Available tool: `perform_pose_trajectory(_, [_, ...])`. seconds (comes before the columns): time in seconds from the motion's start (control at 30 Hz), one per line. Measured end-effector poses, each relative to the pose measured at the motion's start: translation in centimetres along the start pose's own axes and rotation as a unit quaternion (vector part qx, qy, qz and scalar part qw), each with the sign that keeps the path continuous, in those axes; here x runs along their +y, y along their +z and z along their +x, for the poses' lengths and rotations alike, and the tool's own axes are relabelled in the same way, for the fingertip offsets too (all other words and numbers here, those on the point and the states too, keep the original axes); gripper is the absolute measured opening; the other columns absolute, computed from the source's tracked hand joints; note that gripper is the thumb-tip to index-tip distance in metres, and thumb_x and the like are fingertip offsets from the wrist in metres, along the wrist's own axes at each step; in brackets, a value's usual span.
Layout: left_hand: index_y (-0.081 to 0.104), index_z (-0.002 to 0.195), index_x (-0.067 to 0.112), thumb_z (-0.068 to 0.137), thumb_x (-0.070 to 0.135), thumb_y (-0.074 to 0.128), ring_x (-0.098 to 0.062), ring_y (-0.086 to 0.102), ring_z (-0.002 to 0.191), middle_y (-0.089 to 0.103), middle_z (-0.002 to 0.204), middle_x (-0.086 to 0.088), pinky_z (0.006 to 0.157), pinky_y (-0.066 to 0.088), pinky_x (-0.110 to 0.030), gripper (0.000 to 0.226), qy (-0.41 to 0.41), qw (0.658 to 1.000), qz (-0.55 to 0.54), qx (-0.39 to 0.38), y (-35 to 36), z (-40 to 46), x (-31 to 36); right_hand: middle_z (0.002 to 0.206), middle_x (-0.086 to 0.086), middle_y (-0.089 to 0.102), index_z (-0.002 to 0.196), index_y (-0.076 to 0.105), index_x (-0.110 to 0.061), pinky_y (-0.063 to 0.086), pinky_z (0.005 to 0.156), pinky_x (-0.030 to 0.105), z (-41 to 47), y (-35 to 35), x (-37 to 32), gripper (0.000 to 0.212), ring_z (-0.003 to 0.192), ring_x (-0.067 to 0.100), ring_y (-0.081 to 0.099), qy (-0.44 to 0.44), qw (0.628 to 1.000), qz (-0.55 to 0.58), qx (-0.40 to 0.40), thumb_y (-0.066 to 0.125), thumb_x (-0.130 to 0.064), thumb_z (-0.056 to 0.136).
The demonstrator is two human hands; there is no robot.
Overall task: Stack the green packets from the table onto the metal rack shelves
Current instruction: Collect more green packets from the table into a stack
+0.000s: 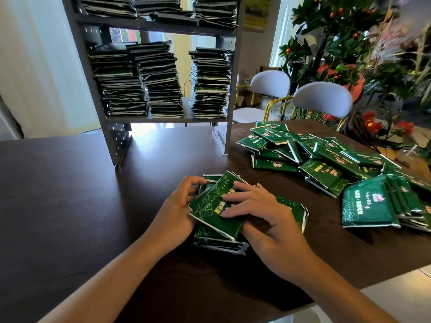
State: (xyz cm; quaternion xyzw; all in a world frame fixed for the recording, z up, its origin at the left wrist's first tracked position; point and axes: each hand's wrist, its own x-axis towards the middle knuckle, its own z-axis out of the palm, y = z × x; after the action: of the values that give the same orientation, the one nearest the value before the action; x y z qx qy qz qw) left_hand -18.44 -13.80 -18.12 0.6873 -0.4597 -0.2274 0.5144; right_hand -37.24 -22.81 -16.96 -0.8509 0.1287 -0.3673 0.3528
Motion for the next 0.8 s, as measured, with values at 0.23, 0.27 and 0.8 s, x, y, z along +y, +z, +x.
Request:
perform_pose_trajectory(0.23, [0.06, 0.11, 0.036, 0.099, 0.027, 0.058, 0.013, 0.062, 0.084, 0.063, 0.11, 0.008, 0.069, 0.048, -0.006, 0.014, -0.038, 0.999, -0.03, 0.021, 0.4, 0.3, 0.9, 0.126, -0.021, 0.067, 0.095, 0.074, -0.036, 0.029, 0.117, 0.054, 0.0, -0.7, 0.7, 0.045, 0.14, 0.007, 0.044, 0.021, 0.999, 0.045, 0.014, 0.055, 0.002, 0.077])
perform_pose_trajectory(0.27, [0.059, 0.111, 0.037, 0.1, 0.028, 0.058, 0.017, 0.059, 0.086, 0.062, 0.111, 0.011, 0.066, 0.043, -0.001, 0.014, -0.039, 0.999, -0.019, 0.022, 0.4, 0.3, 1.0, 0.128, -0.02, 0.066, 0.093, 0.075, -0.034, 0.032, 0.116, 0.054, -0.1, -0.7, 0.7, 0.047, 0.141, 0.008, 0.042, 0.027, 0.998, 0.06, 0.016, 0.053, 0.004, 0.076])
perform_pose_trajectory(0.8, [0.068, 0.11, 0.03, 0.088, 0.053, 0.052, -0.015, 0.071, 0.099, 0.074, 0.103, 0.002, 0.092, 0.053, -0.038, 0.035, -0.021, 0.994, -0.11, -0.011, 0.4, -0.4, 1.6, 0.159, -0.038, 0.008, 0.14, 0.04, -0.059, 0.008, 0.118, 0.026, -0.1, 1.3, -1.4, 0.048, 0.142, -0.022, -0.008, 0.175, 0.981, 0.081, -0.031, 0.053, -0.04, 0.098])
